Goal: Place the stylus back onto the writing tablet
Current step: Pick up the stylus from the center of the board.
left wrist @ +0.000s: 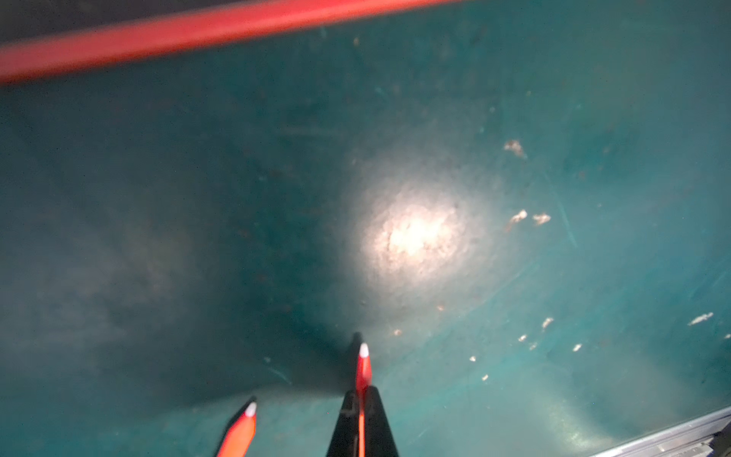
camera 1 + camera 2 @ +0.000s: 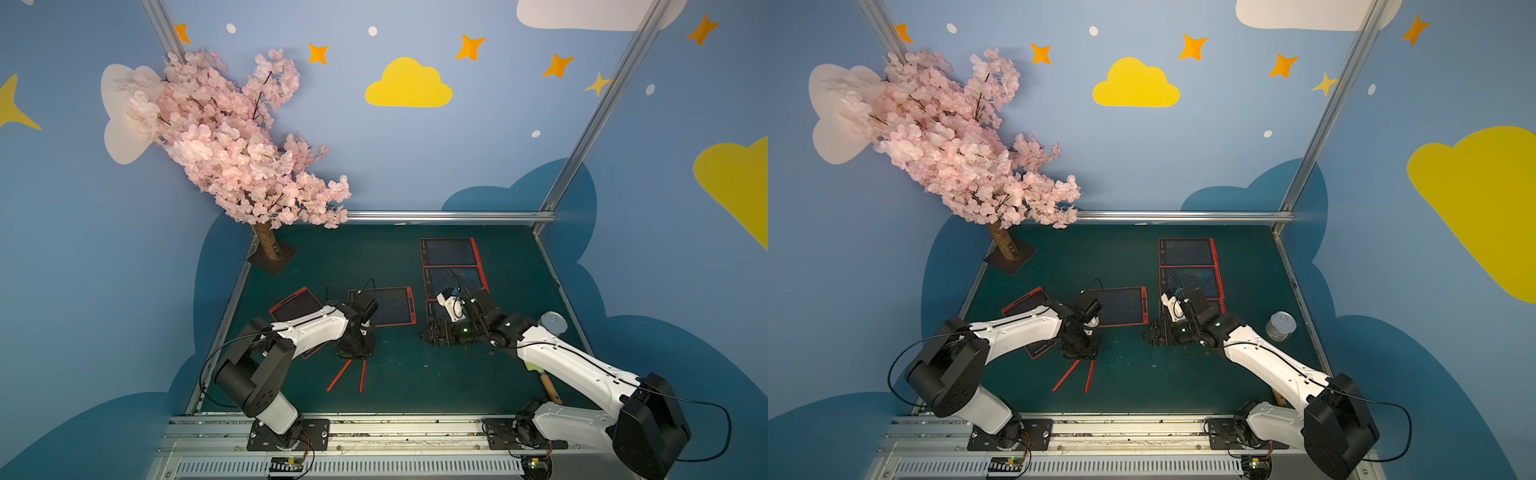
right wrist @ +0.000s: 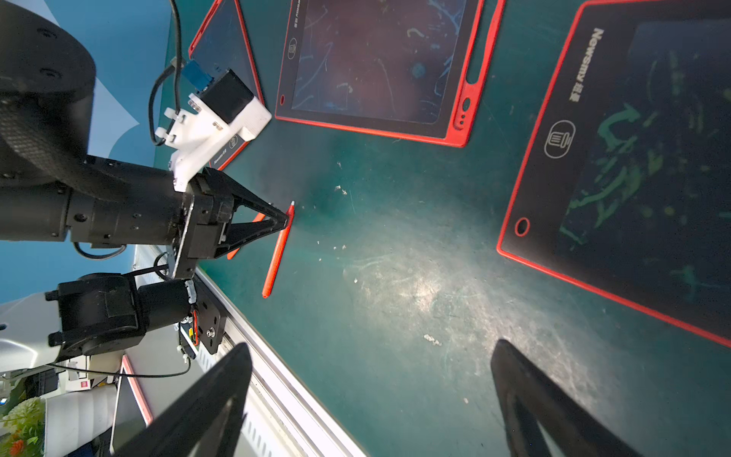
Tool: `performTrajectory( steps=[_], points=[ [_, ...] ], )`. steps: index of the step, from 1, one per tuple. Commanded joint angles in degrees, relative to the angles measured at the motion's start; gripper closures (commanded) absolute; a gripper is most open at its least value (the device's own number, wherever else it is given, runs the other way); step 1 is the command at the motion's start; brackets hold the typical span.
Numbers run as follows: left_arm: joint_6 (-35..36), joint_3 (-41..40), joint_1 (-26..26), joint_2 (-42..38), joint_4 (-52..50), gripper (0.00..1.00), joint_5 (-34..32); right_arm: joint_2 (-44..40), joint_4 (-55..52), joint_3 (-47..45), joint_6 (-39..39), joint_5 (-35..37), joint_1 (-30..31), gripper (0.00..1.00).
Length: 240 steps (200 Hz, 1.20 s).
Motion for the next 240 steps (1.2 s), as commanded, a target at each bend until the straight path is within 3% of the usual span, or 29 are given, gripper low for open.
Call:
performTrajectory(
  steps=[1, 55, 132, 197, 240],
  points=[
    [-0.6, -0.4, -0.6, 2.2, 0.4, 0.92, -1.9, -0.6, -1.1, -0.5, 0.5, 0.4, 0.3, 0.07],
    [-0.8, 0.1, -1.3, 3.2, 0.3, 0.90, -2.4, -0.8, -1.3, -0.5, 0.4, 0.6, 0.4, 0.07],
    [-1.1, 0.7, -1.7, 3.2, 0.0, 0.97, -2.6, -1.0, -1.4, -0.5, 0.4, 0.7, 0.4, 0.07],
    [-1.3, 1.0, -2.6, 4.4, 0.2, 0.91, -2.7, -1.1, -1.7, -0.6, 0.5, 0.9, 0.4, 0.07],
    [-1.4, 1.3, -2.7, 4.4, -0.2, 0.97, -3.2, -1.3, -1.8, -0.7, 0.5, 1.1, 0.4, 0.06]
  ],
)
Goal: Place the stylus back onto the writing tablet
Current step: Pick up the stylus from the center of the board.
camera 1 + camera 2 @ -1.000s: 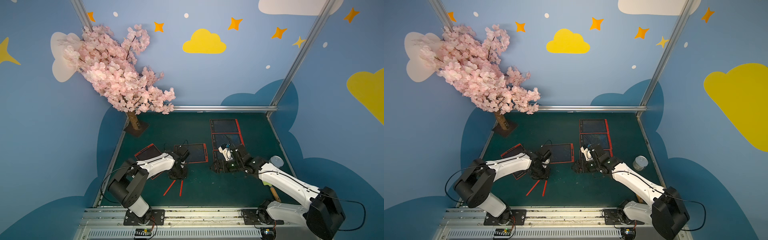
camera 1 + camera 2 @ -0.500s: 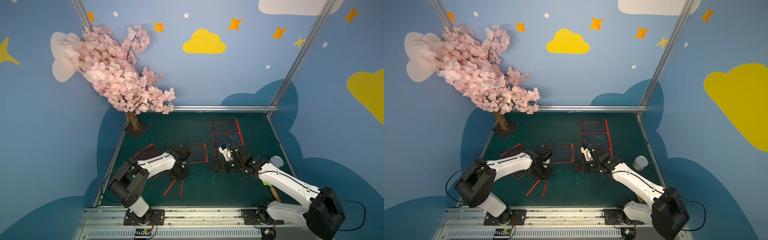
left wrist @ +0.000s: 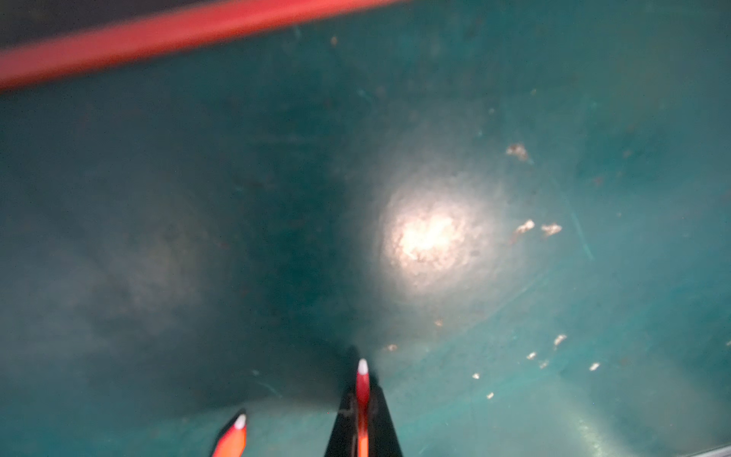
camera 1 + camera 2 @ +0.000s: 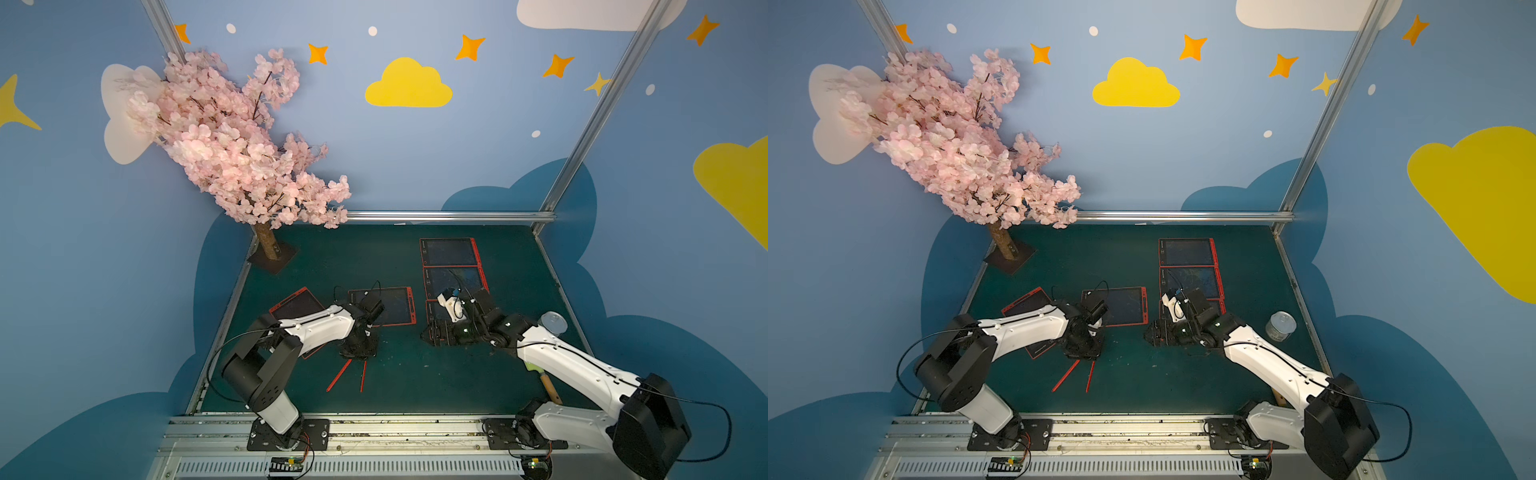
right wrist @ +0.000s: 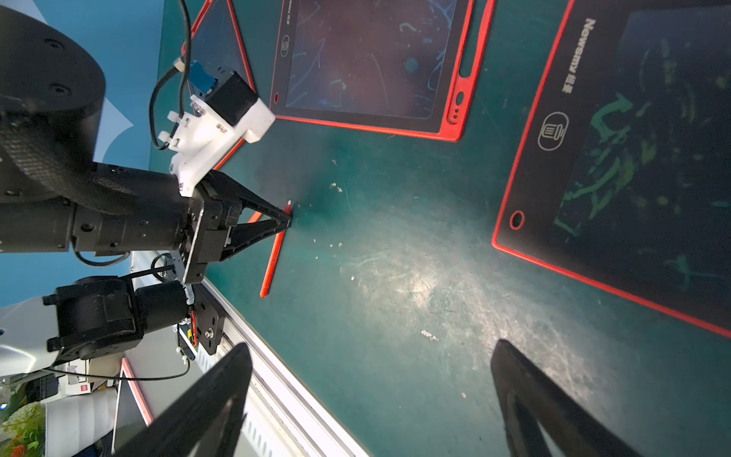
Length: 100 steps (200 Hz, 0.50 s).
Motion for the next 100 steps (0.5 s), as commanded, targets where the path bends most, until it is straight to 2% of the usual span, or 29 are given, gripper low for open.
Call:
performTrajectory(
  steps=[1, 58, 100],
  points=[
    [-0.2, -0.5, -0.4, 2.1, 0.6, 0.97, -0.8, -1.2, -1.0, -0.6, -0.1, 0.7, 0.3, 0.06],
    [-0.6, 1.0, -0.4, 0.9, 0.5, 0.97, 1.2, -2.0, -1.1, -0.5, 0.3, 0.9, 0.3, 0.06],
    [-1.2, 3.5, 0.3, -1.7, 2.5, 0.97, 5.3, -6.8, -5.3, -0.4, 5.6, 10.6, 0.2, 0.02]
  ],
)
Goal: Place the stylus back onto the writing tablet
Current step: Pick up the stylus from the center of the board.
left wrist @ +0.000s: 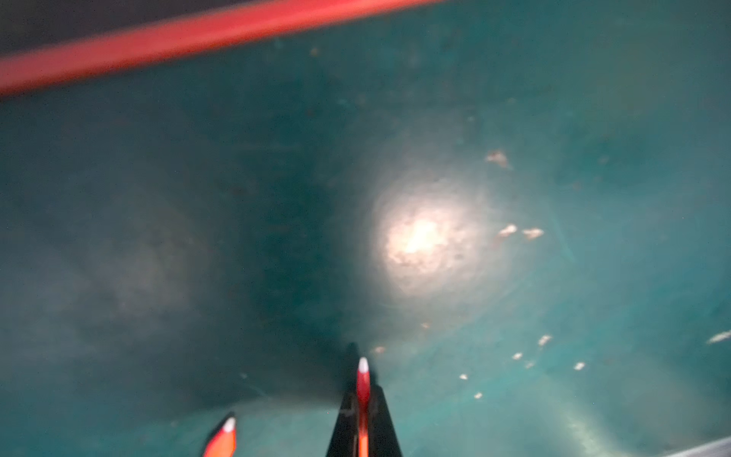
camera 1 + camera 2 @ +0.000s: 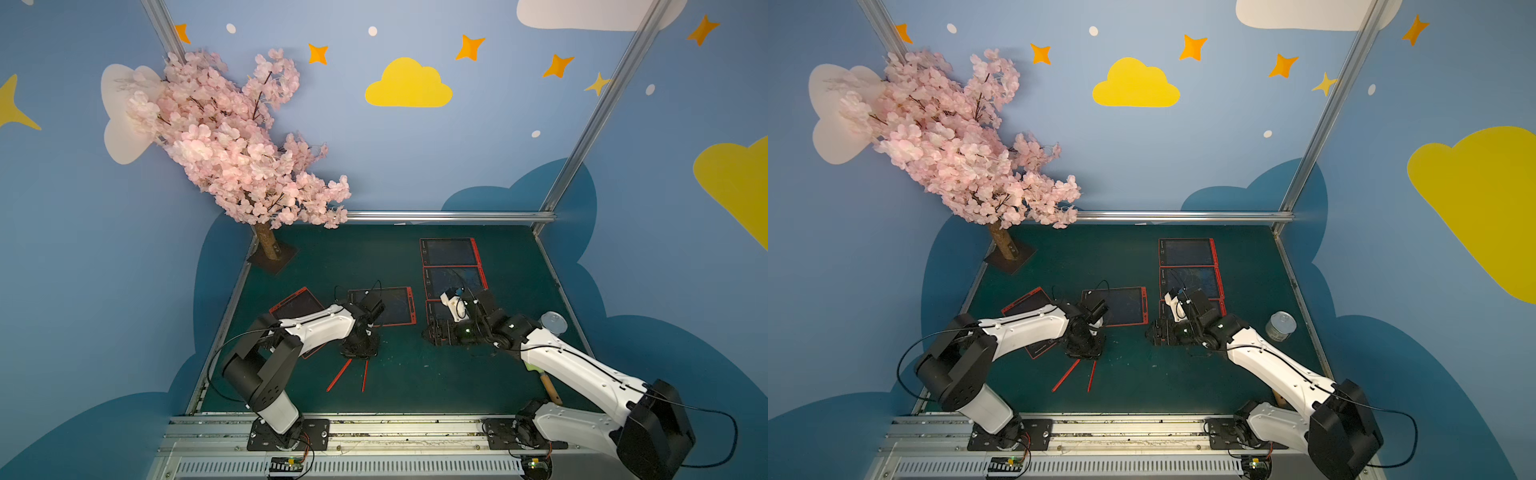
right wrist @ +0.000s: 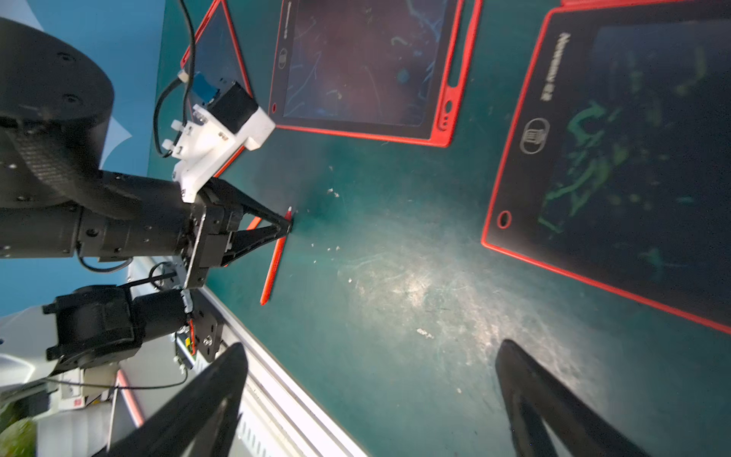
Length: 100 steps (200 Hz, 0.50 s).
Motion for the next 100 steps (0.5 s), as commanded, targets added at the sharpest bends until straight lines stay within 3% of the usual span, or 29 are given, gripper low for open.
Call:
performTrajectory(
  steps=[1, 39, 66, 100],
  points=[
    [-0.9, 2.4, 0.3, -1.7, 2.2, 0.97, 3.6, -3.9, -3.8, -0.3, 3.9, 7.2, 0.2, 0.02],
    [-3.9, 3.5, 1.4, -4.5, 7.5, 0.97, 10.0, -11.3, -3.6, -2.3, 0.3, 9.9, 0.2, 0.02],
    [-9.2, 3.0, 2.7, -5.7, 16.5, 0.97, 14.8, -15.5, -6.5, -2.0, -0.3, 10.9, 0.2, 0.02],
    [-12.5, 3.9, 3.1, -5.9, 23.1, 0.97, 15.8, -18.3, -9.4, -1.6, -0.3, 10.7, 0.2, 0.02]
  ],
)
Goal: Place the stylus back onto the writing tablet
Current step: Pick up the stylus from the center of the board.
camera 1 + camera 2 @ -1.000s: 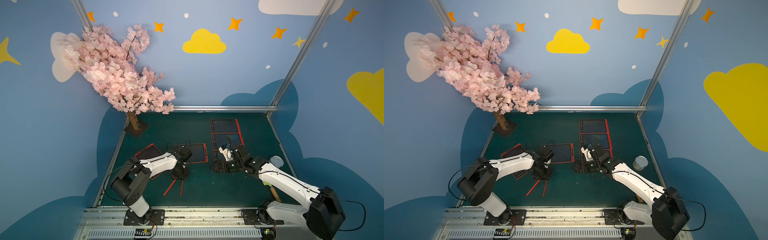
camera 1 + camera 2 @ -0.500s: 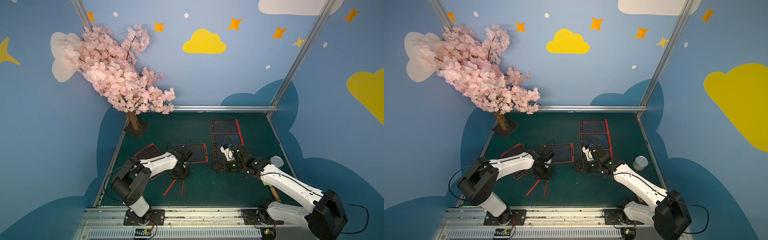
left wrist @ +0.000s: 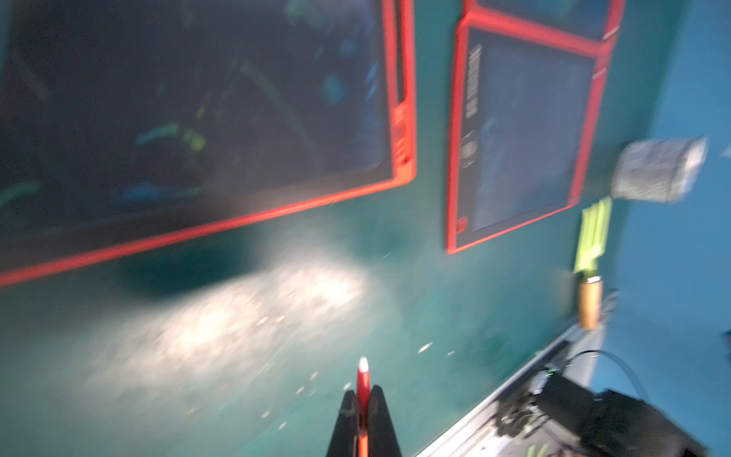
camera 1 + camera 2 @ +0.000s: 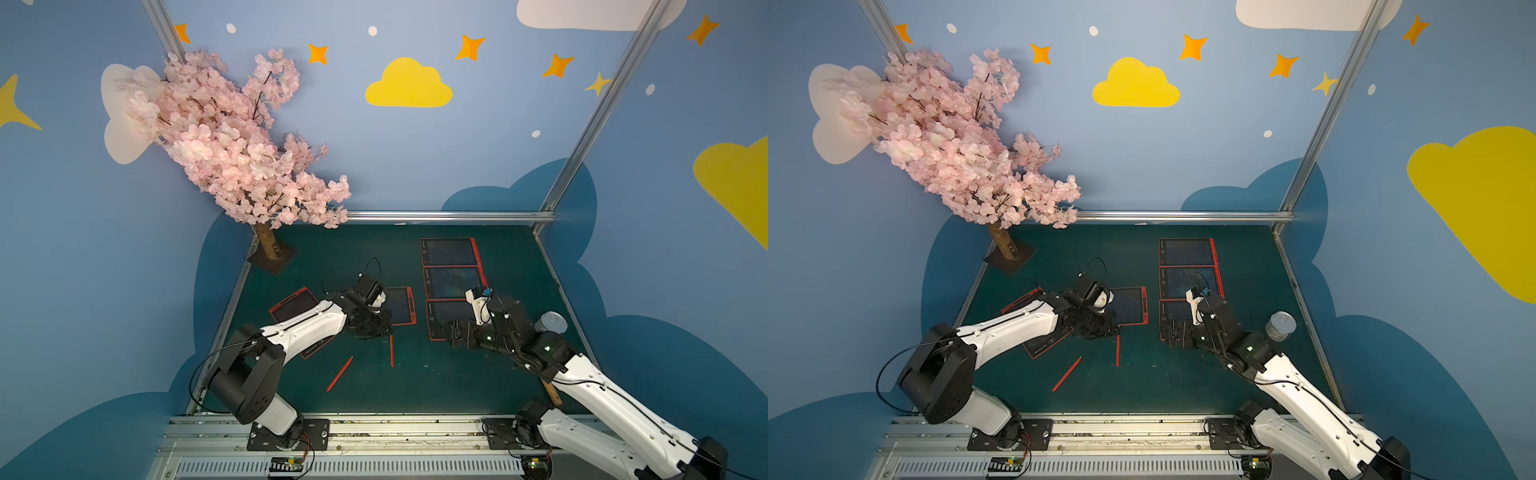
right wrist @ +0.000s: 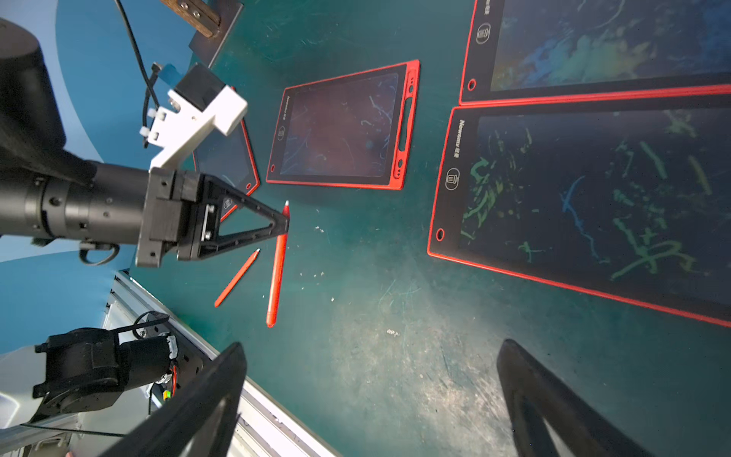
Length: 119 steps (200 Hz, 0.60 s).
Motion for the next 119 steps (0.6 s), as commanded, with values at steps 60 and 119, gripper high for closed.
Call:
performTrajectory(
  steps=[60, 119],
  points=[
    [-5.9, 2.1, 1.2, 0.8, 11.3, 0.97, 5.1, 1.8, -2.1, 2.0, 1.6, -3.6, 1.1, 0.06],
    [-8.1, 1.8, 1.1, 0.8, 14.7, 0.97, 4.7, 9.4, -1.1, 6.5, 0.9, -0.6, 7.5, 0.16]
  ],
)
